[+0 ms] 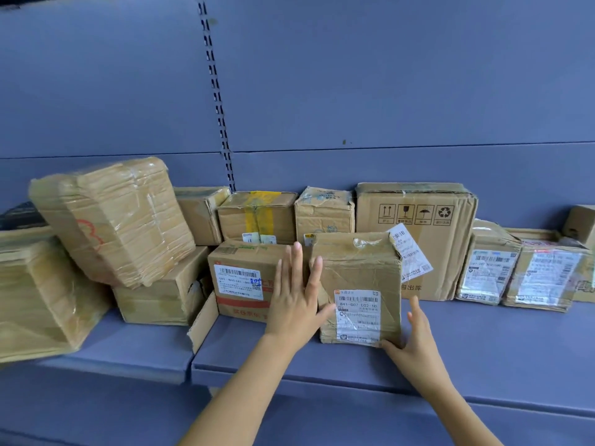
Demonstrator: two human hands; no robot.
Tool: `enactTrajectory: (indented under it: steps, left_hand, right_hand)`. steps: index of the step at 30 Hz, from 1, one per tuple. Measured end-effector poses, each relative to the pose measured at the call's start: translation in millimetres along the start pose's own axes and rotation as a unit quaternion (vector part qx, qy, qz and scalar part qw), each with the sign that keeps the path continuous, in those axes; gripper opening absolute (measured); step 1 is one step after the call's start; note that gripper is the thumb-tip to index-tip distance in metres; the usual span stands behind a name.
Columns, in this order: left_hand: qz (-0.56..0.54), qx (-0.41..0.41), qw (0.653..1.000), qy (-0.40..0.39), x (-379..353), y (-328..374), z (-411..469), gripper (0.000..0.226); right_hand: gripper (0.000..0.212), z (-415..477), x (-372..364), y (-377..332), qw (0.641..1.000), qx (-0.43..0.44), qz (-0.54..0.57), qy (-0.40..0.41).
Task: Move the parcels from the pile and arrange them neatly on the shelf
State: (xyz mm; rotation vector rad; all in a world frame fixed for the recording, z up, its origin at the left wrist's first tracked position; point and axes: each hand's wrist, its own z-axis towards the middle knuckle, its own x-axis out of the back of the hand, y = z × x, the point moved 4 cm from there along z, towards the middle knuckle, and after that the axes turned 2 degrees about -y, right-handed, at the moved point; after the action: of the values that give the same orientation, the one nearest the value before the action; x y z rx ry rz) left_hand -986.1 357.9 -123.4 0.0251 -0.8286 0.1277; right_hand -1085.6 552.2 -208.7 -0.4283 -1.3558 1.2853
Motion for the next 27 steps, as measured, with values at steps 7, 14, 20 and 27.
enactTrajectory:
  steps: [7, 14, 20, 27]
  left_hand:
    - [0.012, -0.038, 0.999, 0.028, 28.7, -34.5, -34.9, 0.093]
    - [0.061, 0.025, 0.997, 0.044, 89.8, -135.3, -86.5, 0.087]
    - [0.122, 0.109, 0.985, 0.048, 161.6, -244.1, -150.3, 0.078]
    - [0.195, 0.178, 0.964, 0.015, 219.2, -340.4, -227.0, 0.079]
  right_hand:
    - [0.069, -54.9, -42.5, -77.9, 0.929, 0.211, 0.033, 0.303]
    - [0.057, -67.4, -160.1, -191.0, 0.94, 0.3, 0.101, 0.127]
    - [0.063, -83.4, -267.3, -273.1, 0.937, 0.332, 0.105, 0.022]
    - [0.06, -108.6, -368.6, -333.9, 0.924, 0.358, 0.117, -0.066]
